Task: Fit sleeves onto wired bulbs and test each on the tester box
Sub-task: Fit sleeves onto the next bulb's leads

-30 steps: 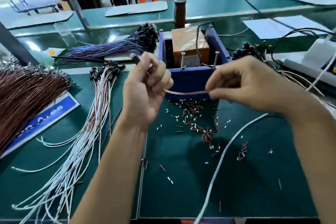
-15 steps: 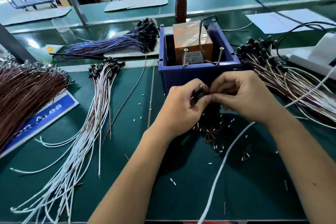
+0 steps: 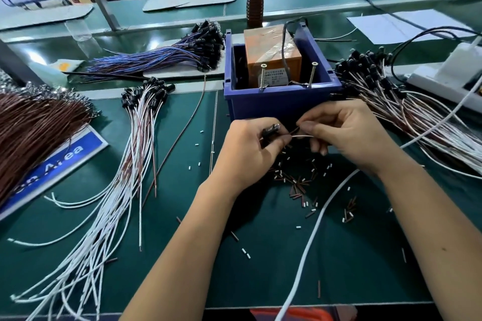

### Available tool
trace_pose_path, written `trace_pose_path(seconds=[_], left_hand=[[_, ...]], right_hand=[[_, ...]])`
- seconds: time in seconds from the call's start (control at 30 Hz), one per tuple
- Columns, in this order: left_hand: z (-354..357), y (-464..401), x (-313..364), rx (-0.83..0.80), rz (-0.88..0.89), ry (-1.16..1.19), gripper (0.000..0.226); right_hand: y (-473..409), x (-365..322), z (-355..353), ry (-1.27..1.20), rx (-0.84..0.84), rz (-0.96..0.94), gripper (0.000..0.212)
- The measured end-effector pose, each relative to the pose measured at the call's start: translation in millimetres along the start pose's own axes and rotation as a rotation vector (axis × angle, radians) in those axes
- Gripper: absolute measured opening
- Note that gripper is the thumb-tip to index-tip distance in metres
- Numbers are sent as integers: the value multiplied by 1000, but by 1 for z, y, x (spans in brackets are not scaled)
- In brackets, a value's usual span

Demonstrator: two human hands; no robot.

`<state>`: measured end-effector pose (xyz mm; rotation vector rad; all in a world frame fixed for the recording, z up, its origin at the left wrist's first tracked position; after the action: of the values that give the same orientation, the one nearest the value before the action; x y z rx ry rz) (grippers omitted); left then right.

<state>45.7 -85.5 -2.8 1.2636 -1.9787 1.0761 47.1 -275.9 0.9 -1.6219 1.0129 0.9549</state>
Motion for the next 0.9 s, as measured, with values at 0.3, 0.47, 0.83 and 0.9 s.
trace_pose_path(seconds=[0.3, 0.47, 0.83, 0.9], left_hand=[[-13, -1, -9, -24, -81, 140, 8], [-21, -1, -17, -41, -201, 338, 10], [-19, 2, -5, -55, -201, 676, 8], [-16, 4, 6, -134, -154, 761, 8]], right_hand=[[4, -5, -13, -90, 88, 8, 4], [15, -10, -32, -240, -213, 88, 32], [17, -32, -26, -542, -181, -137, 27], [16, -28, -18, -473, -212, -50, 24]])
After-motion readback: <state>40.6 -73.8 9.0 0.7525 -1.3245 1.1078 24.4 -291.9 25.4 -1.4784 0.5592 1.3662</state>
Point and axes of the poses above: each hand's wrist, its own y-axis away from the middle knuckle, its own z-axis out of the palm, x = y × z, the point moved 5 cm from there along -y, towards the middle knuckle, and after that the axes turned 8 degrees about -z, right-handed, at the moved point
